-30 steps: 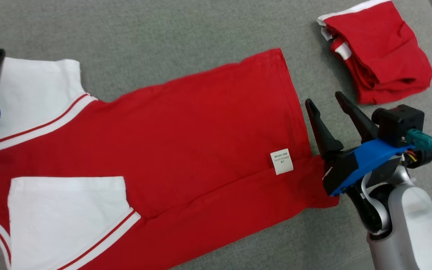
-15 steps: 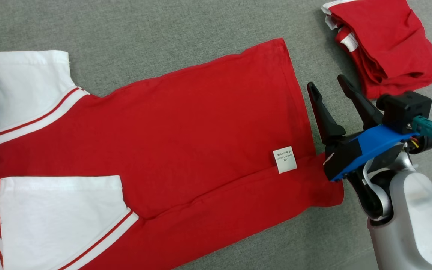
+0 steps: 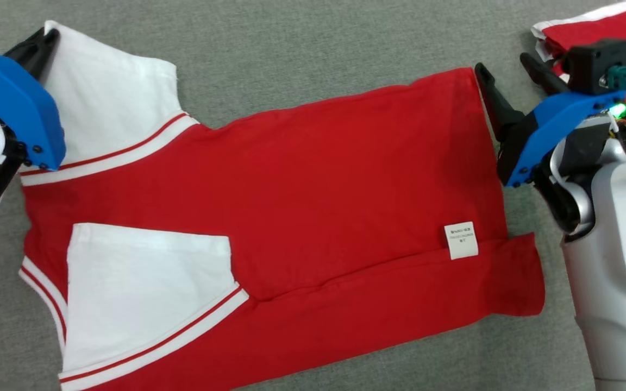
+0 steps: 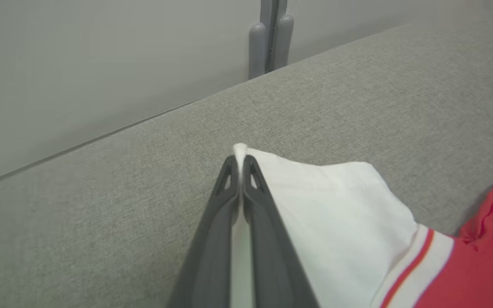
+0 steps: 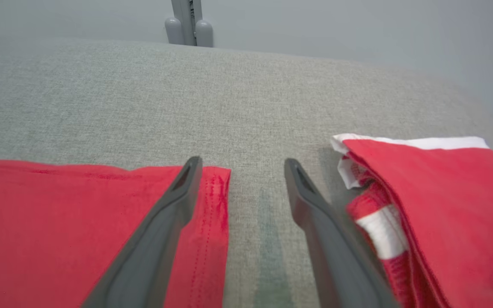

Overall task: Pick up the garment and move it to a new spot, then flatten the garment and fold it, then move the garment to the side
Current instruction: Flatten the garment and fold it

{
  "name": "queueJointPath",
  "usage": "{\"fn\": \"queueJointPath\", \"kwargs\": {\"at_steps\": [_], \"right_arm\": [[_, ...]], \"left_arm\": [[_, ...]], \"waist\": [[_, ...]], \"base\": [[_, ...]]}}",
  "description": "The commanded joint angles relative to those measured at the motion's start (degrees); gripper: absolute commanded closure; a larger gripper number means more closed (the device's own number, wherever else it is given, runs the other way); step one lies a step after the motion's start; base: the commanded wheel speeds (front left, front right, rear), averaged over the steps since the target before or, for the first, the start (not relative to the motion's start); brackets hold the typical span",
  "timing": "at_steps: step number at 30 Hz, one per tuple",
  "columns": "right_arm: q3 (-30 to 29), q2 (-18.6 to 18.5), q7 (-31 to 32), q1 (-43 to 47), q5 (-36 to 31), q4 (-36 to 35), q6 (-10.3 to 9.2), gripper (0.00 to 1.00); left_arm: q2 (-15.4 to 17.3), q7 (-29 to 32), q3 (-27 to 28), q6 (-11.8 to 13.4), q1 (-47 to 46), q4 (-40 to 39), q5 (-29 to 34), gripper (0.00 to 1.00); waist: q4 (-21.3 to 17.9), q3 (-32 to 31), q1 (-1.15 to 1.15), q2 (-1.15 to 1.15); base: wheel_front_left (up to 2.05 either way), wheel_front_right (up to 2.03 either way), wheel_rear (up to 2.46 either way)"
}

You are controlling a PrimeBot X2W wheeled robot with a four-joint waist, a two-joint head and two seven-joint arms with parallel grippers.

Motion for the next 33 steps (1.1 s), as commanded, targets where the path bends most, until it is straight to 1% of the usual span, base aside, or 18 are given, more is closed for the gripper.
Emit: {"fn": "queueJointPath", "kwargs": {"at_steps": [1,6,9,10,11,12,14,15,18,24,25,29,33], "right_arm": [[-0.40,-0.87,1.70,-2.52,-0.48,2.71,0.01,0.00],[-1.54,-1.25,6.03,-6.16,0.63,9.64,0.01,0.00],[-1.81,-2.01,7.35,-7.38,0.30,12.72,0.01,0.00],[-1.84,-2.04,7.72,-7.61,0.16,13.57,0.01,0.09],[-1.74,-2.11,8.03,-7.81,0.15,14.25,0.01,0.41],[-1.71,-2.17,8.30,-7.89,0.16,14.93,0.01,0.56],[-1.65,-2.25,8.47,-8.03,0.06,15.89,0.01,0.82],[-1.68,-2.23,8.60,-8.11,0.05,16.26,0.01,1.00],[-2.10,-2.08,7.48,-8.37,-0.79,16.66,0.00,1.00],[-1.52,-1.44,2.28,-8.07,-1.05,16.46,0.01,1.00],[-1.52,-1.44,2.28,-8.07,-1.05,16.46,0.01,1.00],[-0.47,-2.05,-1.16,-5.22,0.37,15.20,0.01,1.00],[0.60,-3.22,-4.07,-0.33,2.37,12.83,0.01,1.00]], "left_arm": [[-0.41,-1.57,-1.03,-0.43,-1.14,-1.18,-0.36,1.00],[-1.12,-4.52,-3.62,-0.46,-0.51,-3.71,-1.45,1.00],[-1.29,-5.64,-5.18,-0.32,-0.13,-4.77,-1.96,1.00],[-1.31,-5.92,-5.58,-0.32,-0.08,-5.03,-2.15,1.00],[-1.35,-6.31,-5.89,-0.33,-0.05,-5.21,-2.40,1.00],[-1.32,-6.48,-6.26,-0.33,-0.06,-5.35,-2.47,1.00],[-1.35,-7.14,-6.98,-0.33,-0.23,-5.41,-2.76,1.00],[-1.36,-7.43,-7.21,-0.33,-0.33,-5.32,-2.86,1.00],[-1.17,-8.17,-7.83,-0.33,-0.59,-4.86,-3.28,1.00],[-0.84,-10.35,-8.40,-0.33,-0.11,-4.50,-4.11,1.00],[-0.84,-10.35,-8.40,-0.33,-0.11,-4.50,-4.11,1.00],[-0.63,-12.42,-8.13,-0.33,2.74,-5.64,-5.36,1.00],[-0.10,-14.85,-8.09,-0.14,8.02,-7.92,-6.55,1.00]], "waist": [[1.66,0.10,0.00,0.00],[4.53,-0.23,0.00,0.00],[5.71,-0.28,0.00,0.00],[5.96,-0.33,0.00,0.00],[6.16,-0.41,0.00,0.00],[6.31,-0.51,0.00,0.00],[6.50,-0.79,0.00,0.00],[6.54,-1.00,0.00,0.00],[6.43,-1.79,0.00,0.00],[6.31,-4.27,0.00,0.00],[6.31,-4.27,0.00,0.00],[6.67,-7.02,0.00,0.00],[7.32,-10.77,0.00,0.00]], "base": [[0.00,0.00,0.00],[0.00,0.00,0.00],[0.00,0.00,0.00],[0.00,0.00,0.00],[0.00,0.00,0.00],[0.00,0.00,0.00],[0.00,0.00,0.00],[0.00,0.00,0.00],[0.00,0.00,0.00],[0.00,0.00,0.00],[0.00,0.00,0.00],[0.00,0.00,0.00],[0.00,0.00,0.00]]}}
